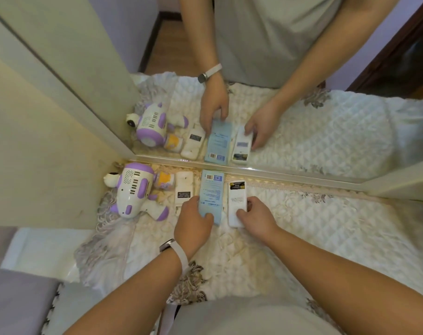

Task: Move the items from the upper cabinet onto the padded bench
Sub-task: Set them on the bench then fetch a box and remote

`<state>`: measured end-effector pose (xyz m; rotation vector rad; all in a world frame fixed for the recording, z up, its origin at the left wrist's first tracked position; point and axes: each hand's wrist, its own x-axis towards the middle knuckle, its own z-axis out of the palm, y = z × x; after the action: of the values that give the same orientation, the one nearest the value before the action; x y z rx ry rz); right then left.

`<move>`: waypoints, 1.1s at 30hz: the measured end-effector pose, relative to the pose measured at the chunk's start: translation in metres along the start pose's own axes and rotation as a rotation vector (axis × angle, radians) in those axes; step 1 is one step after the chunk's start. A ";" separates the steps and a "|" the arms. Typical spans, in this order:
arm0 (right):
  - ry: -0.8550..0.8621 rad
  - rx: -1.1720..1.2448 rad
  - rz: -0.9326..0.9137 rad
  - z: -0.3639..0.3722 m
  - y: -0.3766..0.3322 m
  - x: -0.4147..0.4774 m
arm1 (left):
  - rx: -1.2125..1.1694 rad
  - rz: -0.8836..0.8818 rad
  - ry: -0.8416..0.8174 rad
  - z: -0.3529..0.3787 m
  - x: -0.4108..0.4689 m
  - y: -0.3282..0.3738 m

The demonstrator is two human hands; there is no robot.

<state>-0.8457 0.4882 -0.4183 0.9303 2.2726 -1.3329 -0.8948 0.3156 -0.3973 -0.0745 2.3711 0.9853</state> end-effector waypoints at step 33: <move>-0.119 -0.798 -1.480 -0.042 -0.038 -0.189 | 0.537 0.004 0.774 -0.010 -0.328 -0.022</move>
<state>-0.7334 0.4426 -0.2628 -1.2626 2.9075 -0.5144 -0.6184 0.2404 -0.2348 -0.2868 3.2602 0.2936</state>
